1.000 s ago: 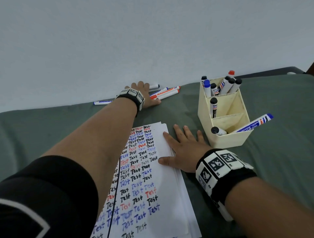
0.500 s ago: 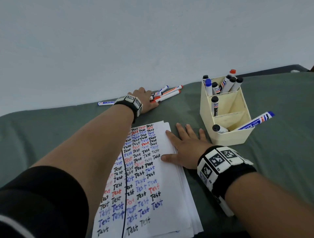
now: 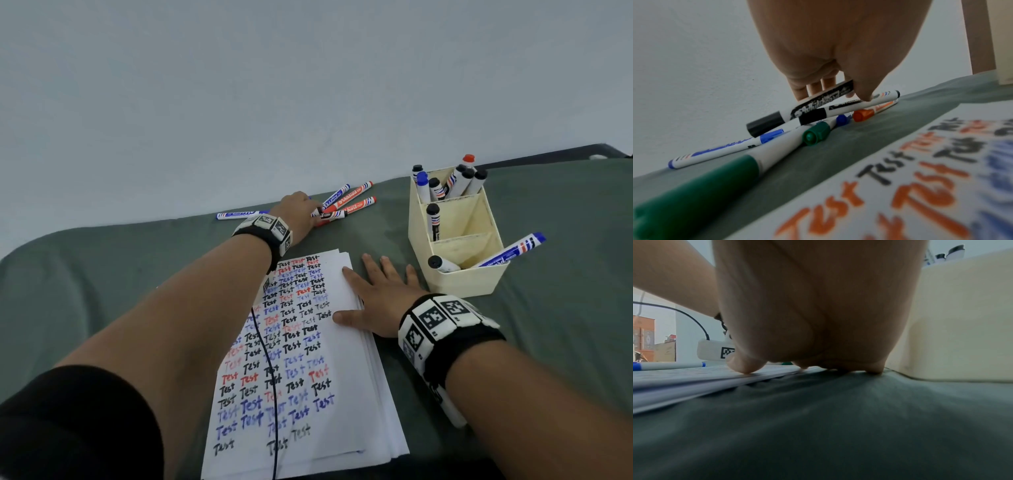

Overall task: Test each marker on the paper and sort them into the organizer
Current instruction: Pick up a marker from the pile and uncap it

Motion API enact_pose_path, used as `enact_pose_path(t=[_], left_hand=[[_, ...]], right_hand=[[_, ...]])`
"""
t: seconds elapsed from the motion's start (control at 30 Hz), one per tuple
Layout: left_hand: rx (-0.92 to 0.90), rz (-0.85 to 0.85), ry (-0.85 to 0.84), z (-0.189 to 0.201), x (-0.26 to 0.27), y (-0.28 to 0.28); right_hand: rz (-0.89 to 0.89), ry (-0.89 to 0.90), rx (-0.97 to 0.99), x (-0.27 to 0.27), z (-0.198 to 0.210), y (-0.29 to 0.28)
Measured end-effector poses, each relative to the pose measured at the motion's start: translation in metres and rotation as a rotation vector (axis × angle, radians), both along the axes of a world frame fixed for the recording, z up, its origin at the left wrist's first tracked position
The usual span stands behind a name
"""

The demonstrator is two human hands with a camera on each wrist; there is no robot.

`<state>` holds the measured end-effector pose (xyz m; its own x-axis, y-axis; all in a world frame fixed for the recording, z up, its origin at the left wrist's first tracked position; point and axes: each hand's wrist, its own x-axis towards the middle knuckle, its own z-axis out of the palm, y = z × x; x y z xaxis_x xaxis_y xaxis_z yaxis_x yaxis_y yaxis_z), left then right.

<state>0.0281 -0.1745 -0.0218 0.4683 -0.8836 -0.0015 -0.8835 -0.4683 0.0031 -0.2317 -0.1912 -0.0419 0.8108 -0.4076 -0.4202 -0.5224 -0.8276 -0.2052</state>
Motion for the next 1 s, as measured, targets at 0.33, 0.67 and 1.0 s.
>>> enact_pose_path(t=[0.33,0.67,1.0], left_hand=[[-0.176,-0.010,0.142,0.041,-0.017,0.040],[0.022,-0.075,-0.050,0.077,-0.057,0.112],[-0.298,-0.234,0.014,0.098,-0.087,0.161]], right_hand=[[0.013,0.000,-0.018,0.002,-0.003,-0.003],[-0.058,-0.372,0.030,0.006,0.023,0.000],[0.052,-0.890,0.146,0.023,0.097,0.024]])
